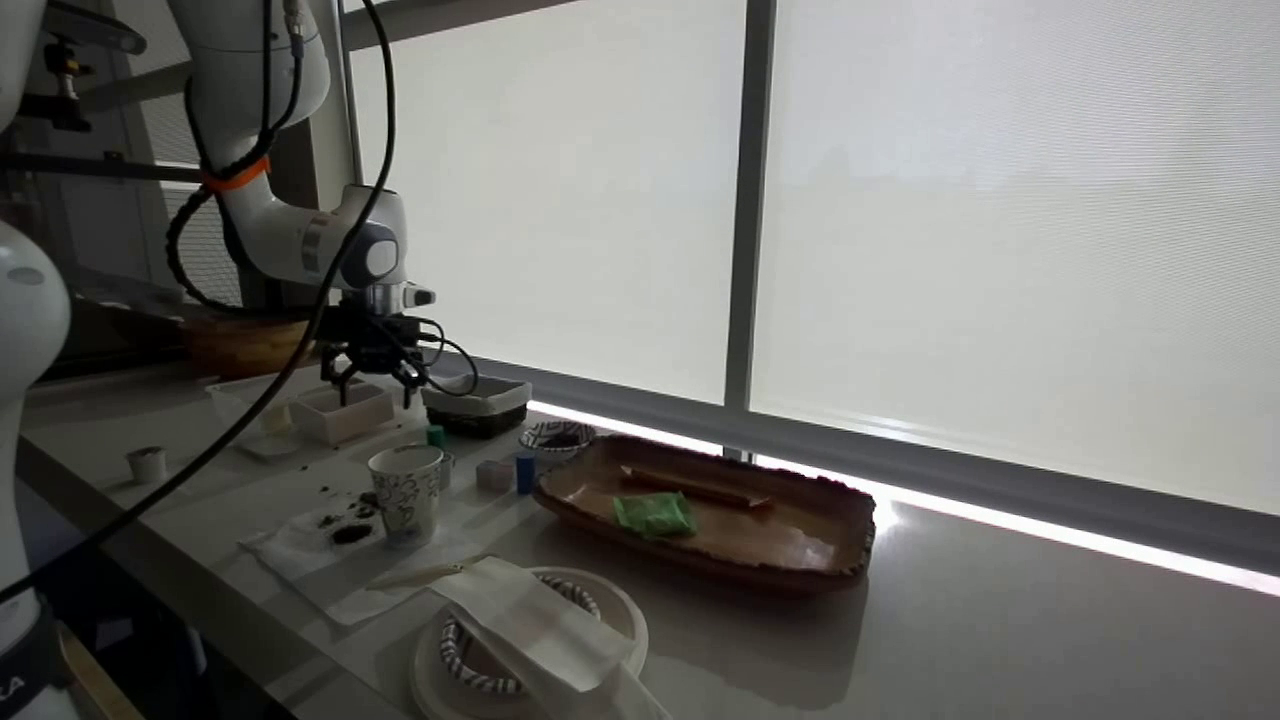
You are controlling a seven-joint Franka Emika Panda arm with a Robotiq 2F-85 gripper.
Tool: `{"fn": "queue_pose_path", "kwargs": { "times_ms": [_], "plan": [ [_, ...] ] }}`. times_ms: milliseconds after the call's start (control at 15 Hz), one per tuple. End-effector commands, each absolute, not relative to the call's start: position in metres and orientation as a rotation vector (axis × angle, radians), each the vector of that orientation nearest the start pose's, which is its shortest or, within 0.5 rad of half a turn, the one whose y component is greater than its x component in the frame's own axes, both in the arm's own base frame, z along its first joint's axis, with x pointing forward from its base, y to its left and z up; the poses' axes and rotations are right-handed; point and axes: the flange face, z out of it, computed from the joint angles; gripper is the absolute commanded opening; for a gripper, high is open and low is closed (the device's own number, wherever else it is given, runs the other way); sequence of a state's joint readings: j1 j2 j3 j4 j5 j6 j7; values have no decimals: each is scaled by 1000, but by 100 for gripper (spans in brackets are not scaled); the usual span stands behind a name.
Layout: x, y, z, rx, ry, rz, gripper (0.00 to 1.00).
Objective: Put some of the objects on the serviette in the white cup
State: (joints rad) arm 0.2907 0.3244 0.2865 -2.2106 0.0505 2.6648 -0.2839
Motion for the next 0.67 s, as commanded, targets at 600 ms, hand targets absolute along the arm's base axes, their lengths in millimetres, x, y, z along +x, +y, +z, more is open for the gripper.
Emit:
{"fn": "queue_pose_path", "kwargs": {
  "times_ms": [600],
  "plan": [
    [474,287,182,-2812,-1103,-66,100]
  ]
}}
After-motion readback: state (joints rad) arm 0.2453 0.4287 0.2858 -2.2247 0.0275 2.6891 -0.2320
